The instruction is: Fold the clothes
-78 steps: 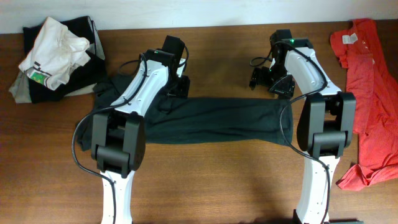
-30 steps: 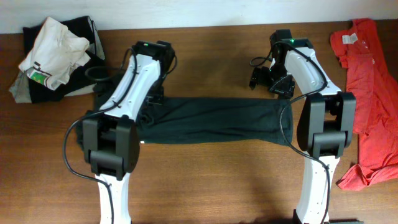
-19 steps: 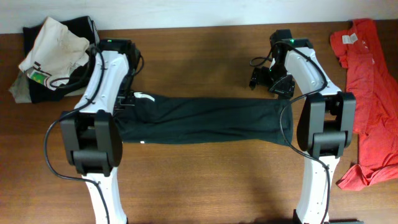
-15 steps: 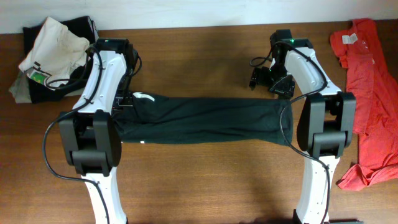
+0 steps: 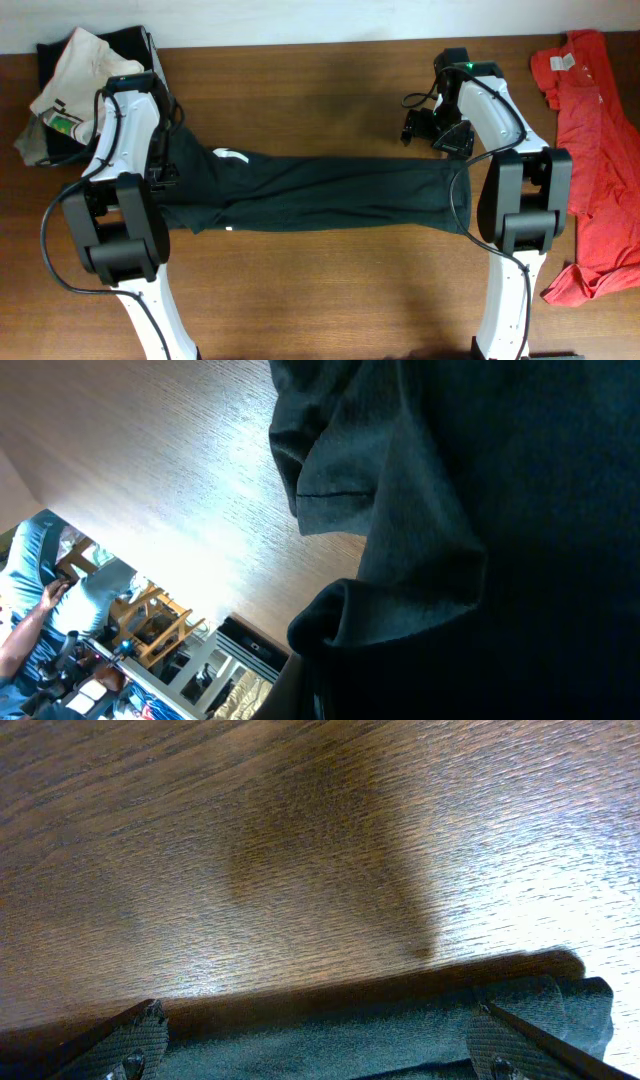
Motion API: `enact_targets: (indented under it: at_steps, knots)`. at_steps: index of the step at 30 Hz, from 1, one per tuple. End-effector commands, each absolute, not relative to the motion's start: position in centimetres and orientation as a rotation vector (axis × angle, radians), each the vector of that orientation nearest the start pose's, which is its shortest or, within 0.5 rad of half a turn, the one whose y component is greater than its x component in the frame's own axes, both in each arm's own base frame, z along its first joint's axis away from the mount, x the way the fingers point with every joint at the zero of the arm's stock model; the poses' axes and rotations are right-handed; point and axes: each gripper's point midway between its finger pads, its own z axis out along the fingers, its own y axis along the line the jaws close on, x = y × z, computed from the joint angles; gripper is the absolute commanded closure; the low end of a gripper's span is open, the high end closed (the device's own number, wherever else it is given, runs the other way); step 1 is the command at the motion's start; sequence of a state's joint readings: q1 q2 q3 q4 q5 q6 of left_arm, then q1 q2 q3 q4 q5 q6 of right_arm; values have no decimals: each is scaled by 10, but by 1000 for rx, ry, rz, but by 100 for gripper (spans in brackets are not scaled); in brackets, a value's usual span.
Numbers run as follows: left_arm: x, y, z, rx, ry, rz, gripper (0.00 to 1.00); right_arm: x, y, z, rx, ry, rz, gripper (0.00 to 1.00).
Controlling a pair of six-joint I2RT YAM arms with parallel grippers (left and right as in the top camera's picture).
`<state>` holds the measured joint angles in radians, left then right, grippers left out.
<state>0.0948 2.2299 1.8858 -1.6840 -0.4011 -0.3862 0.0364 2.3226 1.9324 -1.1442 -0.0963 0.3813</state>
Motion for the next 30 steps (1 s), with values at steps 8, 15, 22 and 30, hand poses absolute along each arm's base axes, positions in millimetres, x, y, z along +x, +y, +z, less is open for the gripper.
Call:
enact_targets:
  at_steps: [8, 15, 22, 30]
  knots:
    - [320, 102, 97, -597, 3372, 807, 56, 457, 34, 27, 519, 3075, 157, 1]
    - [356, 70, 71, -457, 3351, 357, 1, 457, 34, 27, 519, 3075, 157, 1]
    - [366, 53, 38, -409, 3326, 164, 59, 454, 44, 28, 508, 3093, 244, 56]
    - [364, 33, -18, -315, 3289, -39, 99, 406, 42, 32, 351, 3303, 215, 96]
